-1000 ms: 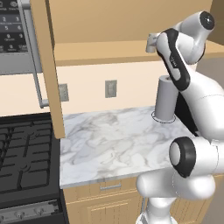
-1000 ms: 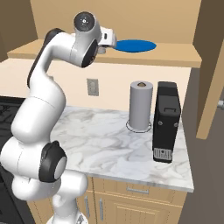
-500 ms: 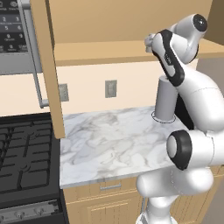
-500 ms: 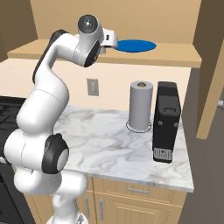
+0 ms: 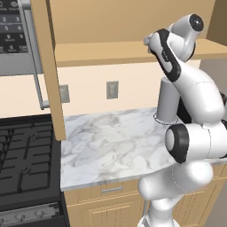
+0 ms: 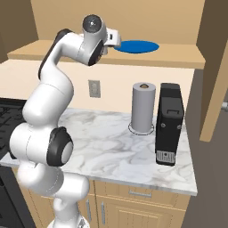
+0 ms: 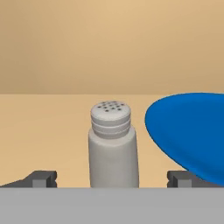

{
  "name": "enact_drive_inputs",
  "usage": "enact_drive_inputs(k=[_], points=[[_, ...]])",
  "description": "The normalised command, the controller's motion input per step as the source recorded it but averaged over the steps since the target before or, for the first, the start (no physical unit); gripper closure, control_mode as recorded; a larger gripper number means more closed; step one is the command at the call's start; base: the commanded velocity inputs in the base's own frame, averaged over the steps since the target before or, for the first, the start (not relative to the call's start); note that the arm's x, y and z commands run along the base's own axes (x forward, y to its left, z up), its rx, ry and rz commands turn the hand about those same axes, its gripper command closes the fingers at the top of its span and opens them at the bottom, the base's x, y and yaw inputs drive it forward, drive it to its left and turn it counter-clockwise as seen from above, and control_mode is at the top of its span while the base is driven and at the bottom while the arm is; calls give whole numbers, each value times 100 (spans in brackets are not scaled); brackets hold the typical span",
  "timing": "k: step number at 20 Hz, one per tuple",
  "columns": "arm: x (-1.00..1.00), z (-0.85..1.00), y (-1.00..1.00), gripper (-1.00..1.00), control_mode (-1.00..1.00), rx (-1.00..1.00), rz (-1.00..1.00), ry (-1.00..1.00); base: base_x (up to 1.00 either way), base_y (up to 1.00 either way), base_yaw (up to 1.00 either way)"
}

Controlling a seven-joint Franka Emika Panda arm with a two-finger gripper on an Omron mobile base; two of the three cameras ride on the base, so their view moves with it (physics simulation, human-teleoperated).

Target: The dining table condiment station is running low on shaker. Refill the condiment station by opening the cabinet and taking the shaker from the cabinet and placing it on the dining table.

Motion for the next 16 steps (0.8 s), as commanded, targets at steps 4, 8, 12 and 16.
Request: enact_drive_inputs(k=[4,8,12,16], points=[[24,0,0,-100,-100,0,0,0,0,0,0],[21,0,0,-100,-100,0,0,0,0,0,0],[20,0,0,-100,-100,0,0,0,0,0,0],[14,0,0,-100,-100,0,0,0,0,0,0]])
